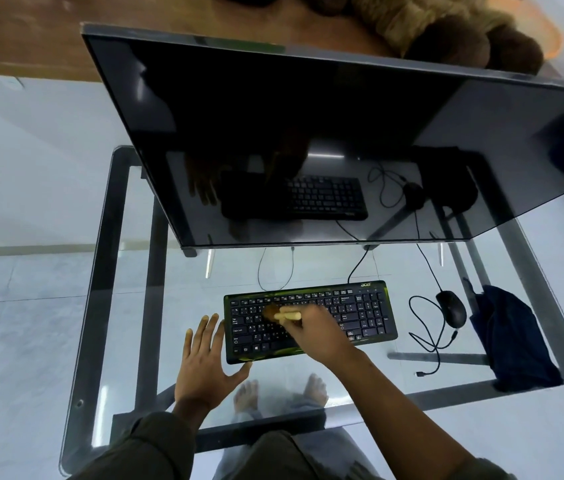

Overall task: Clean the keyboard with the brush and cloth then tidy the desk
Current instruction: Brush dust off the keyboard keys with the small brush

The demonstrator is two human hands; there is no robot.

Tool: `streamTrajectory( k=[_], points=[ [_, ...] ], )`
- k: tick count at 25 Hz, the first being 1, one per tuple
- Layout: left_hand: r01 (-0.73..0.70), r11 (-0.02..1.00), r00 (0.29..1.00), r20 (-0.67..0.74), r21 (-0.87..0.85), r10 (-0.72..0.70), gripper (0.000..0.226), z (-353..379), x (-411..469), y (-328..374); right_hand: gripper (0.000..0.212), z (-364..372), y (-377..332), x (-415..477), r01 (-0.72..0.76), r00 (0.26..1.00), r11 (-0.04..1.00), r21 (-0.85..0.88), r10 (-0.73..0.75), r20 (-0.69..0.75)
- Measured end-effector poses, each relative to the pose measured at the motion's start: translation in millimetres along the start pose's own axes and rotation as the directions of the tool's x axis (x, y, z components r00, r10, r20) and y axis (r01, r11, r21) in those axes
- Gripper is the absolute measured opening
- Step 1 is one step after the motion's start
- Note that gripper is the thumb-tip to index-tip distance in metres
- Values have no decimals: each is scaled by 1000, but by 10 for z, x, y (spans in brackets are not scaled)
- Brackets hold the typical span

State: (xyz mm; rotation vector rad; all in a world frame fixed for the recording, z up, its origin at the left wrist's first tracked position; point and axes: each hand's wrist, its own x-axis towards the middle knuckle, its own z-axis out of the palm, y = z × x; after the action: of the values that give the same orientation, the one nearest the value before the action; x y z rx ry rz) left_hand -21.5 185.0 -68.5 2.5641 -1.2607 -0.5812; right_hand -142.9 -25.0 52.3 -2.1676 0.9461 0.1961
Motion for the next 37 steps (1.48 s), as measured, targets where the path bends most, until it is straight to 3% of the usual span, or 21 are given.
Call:
streamTrajectory(
  k=[2,5,8,14,17,19,23,26,29,32,35,37],
  points=[
    [3,1000,1000,4,-2,-3,99,3,3,7,24,-13,-22,27,-21,997,1000,-13,20,-78],
    [2,1000,1000,13,-6,-2,99,-4,3,6,25,7,-87,47,-22,1000,1000,-10,22,20],
    [4,1000,1000,13,-5,-4,99,5,7,0,26,-28,-85,91,-111,989,985,-135,96,-111],
    [-6,1000,1000,1,-13,6,99,4,1,3,39,-88,7,136,-208,972,975,-84,196,-131],
    [-9,1000,1000,4,-22,9,99,-3,5,-3,34,-63,88,146,-184,980,983,-23,181,-76],
    [-6,1000,1000,5,-22,6,100,4,5,0,35,-98,92,117,-223,965,973,-52,214,-151],
    [-7,1000,1000,1,-19,7,99,-9,5,-1,27,-113,169,54,-186,979,982,19,187,-79],
    [-11,1000,1000,-3,-16,11,99,-12,0,16,31,-138,206,39,-211,965,977,-40,202,-165],
    [-12,1000,1000,-6,-24,12,99,-20,-1,11,28,-111,224,27,-165,981,985,59,170,-89],
    [-16,1000,1000,-9,-22,16,99,-14,2,19,32,-121,228,58,-177,963,984,36,181,-202],
    [-13,1000,1000,-2,-26,13,99,-13,2,1,27,-57,190,37,-78,995,992,102,85,-59],
    [-11,1000,1000,-4,-20,10,98,-6,7,13,27,-50,213,25,-124,972,990,63,134,-192]
  ],
)
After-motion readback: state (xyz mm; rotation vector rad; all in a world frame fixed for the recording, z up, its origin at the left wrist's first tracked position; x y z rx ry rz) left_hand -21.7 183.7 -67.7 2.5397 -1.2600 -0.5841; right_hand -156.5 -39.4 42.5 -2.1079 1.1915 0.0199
